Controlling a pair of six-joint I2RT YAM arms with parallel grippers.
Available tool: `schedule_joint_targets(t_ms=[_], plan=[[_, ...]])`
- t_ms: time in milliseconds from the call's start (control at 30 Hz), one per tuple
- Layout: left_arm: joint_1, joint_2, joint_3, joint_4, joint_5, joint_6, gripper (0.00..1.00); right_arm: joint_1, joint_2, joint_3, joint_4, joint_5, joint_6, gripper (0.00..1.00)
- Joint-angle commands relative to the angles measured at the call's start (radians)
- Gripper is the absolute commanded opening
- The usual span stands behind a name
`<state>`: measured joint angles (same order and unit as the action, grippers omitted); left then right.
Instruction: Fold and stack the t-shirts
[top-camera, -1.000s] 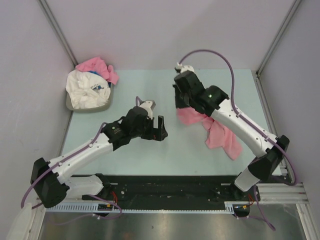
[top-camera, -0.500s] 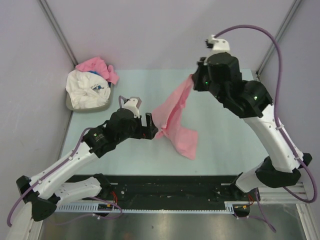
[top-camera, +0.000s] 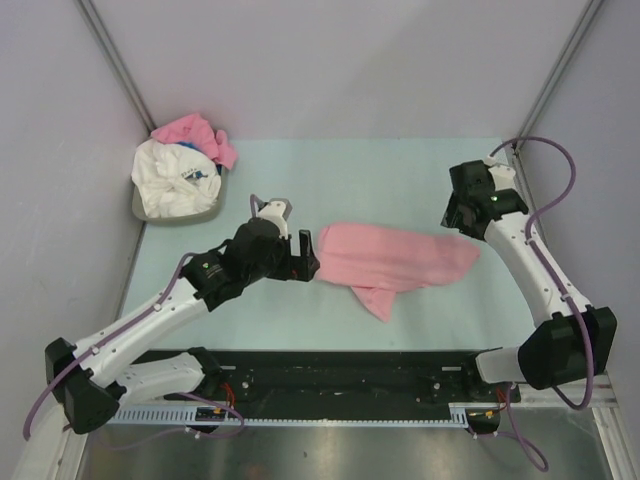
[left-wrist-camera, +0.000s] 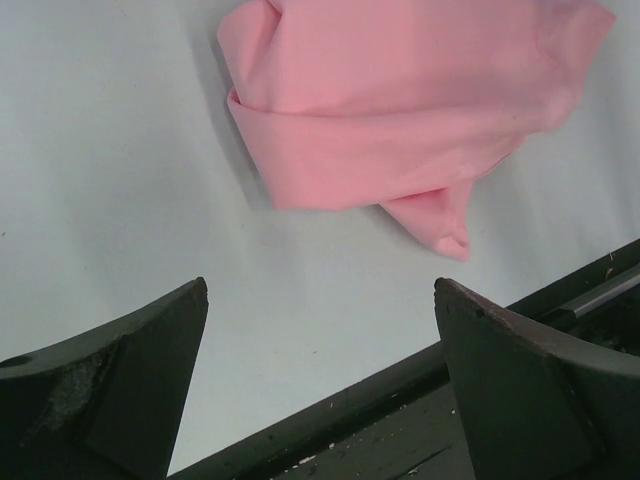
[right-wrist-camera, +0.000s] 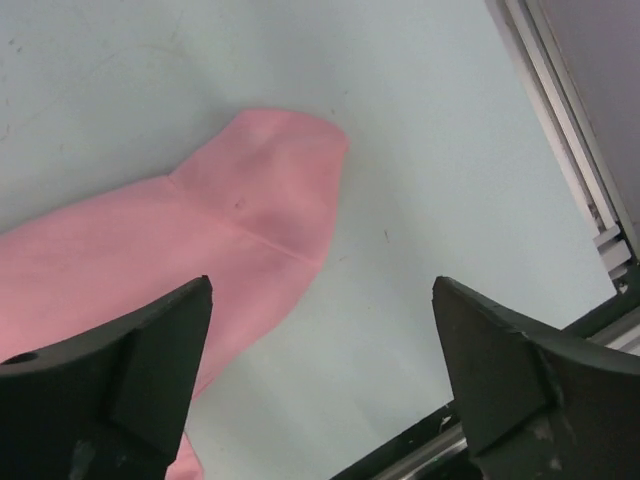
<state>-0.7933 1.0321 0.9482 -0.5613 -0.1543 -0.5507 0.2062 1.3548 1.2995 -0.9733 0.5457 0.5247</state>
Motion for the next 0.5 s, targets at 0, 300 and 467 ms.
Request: schedule_joint_targets(t_ms=[0,300,467], plan=[[0.005,0.014,-0.003,0.038,-0.001,-0.012,1.00,0.165,-0.085,0.003,0.140,0.080,-0.057,1.00],[0.026,0.011,0.004,-0.032,-0.116,-0.072,1.00,0.630,0.172,0.069,0.182,-0.238,-0.192,1.00],[0.193,-0.061,-0.017,-0.019,-0.055,-0.100,1.00,0.733,0.319,0.070,0.287,-0.269,-0.226,1.00]])
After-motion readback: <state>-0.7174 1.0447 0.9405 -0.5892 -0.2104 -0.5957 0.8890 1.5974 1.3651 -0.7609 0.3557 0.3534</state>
